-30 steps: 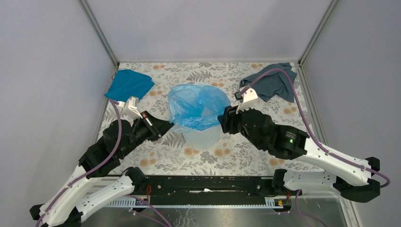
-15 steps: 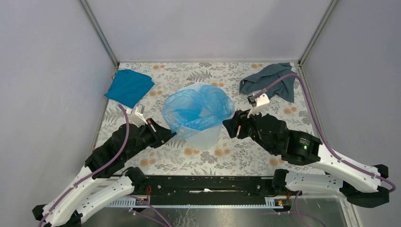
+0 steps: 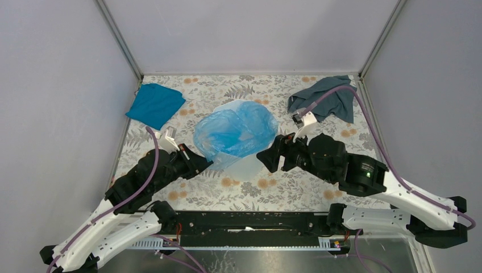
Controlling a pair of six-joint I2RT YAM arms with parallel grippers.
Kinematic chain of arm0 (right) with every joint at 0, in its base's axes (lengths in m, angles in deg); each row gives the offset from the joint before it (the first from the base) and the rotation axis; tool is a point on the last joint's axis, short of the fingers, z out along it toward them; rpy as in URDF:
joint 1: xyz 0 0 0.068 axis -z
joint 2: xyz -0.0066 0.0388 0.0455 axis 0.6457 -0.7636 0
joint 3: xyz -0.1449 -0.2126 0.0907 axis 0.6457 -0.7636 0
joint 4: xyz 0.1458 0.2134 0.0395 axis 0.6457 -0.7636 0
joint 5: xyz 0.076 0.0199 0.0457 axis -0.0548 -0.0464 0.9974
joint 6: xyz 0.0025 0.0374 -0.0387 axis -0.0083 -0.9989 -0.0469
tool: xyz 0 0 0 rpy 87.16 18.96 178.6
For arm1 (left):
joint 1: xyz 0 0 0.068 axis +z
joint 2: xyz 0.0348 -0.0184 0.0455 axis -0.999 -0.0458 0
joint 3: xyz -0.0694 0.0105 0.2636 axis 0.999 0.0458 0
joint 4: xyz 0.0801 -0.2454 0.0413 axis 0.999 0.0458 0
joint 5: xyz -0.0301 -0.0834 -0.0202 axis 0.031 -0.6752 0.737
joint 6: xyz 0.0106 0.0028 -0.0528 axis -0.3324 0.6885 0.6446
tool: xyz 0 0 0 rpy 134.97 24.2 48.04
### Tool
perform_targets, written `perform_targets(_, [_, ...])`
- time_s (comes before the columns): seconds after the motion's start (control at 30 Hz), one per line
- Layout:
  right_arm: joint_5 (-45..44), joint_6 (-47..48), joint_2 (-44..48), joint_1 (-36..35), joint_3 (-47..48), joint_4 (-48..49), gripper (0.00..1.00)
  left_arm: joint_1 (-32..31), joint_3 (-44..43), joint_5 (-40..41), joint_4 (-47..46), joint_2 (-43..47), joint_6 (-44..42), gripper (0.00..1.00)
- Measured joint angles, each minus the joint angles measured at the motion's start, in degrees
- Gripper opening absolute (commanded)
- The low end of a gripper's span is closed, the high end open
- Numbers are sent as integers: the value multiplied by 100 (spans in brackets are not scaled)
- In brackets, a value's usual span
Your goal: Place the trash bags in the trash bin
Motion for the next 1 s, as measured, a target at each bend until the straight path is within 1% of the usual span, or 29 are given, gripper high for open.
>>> perform_targets(0.1, [210,-251,55,0,127,149,75,0,0,-4,-9,-31,-2,6])
perform_targets(0.23, [-37,-535,22,0,125,380,71,0,0,-7,-9,-55,-2,6])
perform_targets(0.3, [-227,-625,-44,0,87,566,63,0,0,-7,-11,-52,-2,6])
perform_targets(0.4, [-472,-713,-120,0,-33,901,55,0,0,-7,-11,-39,-2,6])
perform_targets(0.53, [-758,-732,-131,0,-192,1285,41,0,0,-7,-9,24,-2,6])
perform_targets(0.63, [-990,-723,-129,0,-297,1471,33,0,0,-7,-9,26,-2,7])
perform_targets(0.67, [-1064,-721,-129,0,-343,1513,29,0,0,-7,-9,26,-2,8])
perform_targets(0.7, [-1141,-706,-127,0,-420,1580,21,0,0,-7,-11,26,-4,9])
perform_targets(0.73, [-1215,-682,-125,0,-492,1624,9,0,0,-7,-9,26,-4,11])
perform_targets(0.77, [-1259,-658,-122,0,-575,1668,1,0,0,-9,-9,26,-7,14])
perform_targets(0.8, [-1287,-608,-120,0,-632,1700,0,0,0,-9,-9,26,-17,19])
perform_targets(0.83, [-1335,-579,-120,0,-708,1762,0,0,0,-11,-9,26,-24,27])
perform_targets(0.93, [-1360,-463,-109,0,-844,1902,0,0,-4,-22,22,26,-92,63])
perform_targets(0.97, [-1353,-411,-105,0,-866,1932,0,0,-22,-13,90,26,-109,70])
perform_targets(1.0, [-1344,-374,-94,0,-879,1963,0,0,-66,-2,205,26,-166,76])
